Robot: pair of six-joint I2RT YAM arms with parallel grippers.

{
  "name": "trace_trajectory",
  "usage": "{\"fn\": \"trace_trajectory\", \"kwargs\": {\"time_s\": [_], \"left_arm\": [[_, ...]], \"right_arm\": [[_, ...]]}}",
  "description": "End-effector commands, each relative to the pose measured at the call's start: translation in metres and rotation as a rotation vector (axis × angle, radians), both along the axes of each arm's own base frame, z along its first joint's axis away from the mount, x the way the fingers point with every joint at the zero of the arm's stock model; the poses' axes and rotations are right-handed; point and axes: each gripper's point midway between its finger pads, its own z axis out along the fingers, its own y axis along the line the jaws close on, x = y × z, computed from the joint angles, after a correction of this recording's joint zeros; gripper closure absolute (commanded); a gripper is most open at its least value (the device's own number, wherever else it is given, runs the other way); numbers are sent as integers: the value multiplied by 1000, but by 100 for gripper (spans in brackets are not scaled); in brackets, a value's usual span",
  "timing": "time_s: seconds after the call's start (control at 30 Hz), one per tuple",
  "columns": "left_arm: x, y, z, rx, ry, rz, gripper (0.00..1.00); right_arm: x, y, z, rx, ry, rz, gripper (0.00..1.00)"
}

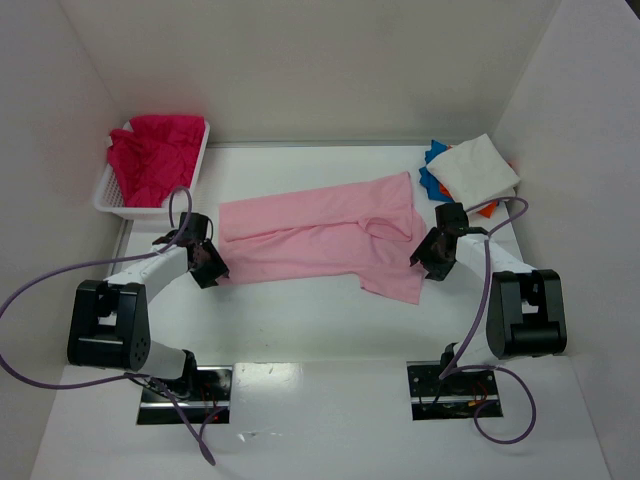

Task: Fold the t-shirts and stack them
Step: Grap the side of the flattened tshirt closest away from the robot with both arms

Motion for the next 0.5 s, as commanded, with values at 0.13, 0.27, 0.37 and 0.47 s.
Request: {"fn": "trace_trajectory", "kwargs": {"time_s": [0.13, 0.27, 0.37, 0.47], "left_arm": [[5, 6, -9, 32, 2, 17, 59], [5, 6, -9, 32, 2, 17, 75], [2, 6, -10, 33, 14, 17, 98], [5, 6, 0, 32, 5, 17, 100]], "right_arm": [[4, 0, -3, 9, -20, -2, 51], [4, 0, -3, 9, -20, -2, 73], [4, -2, -3, -3, -21, -13, 97], [4, -6, 3, -20, -38, -32, 100]]}}
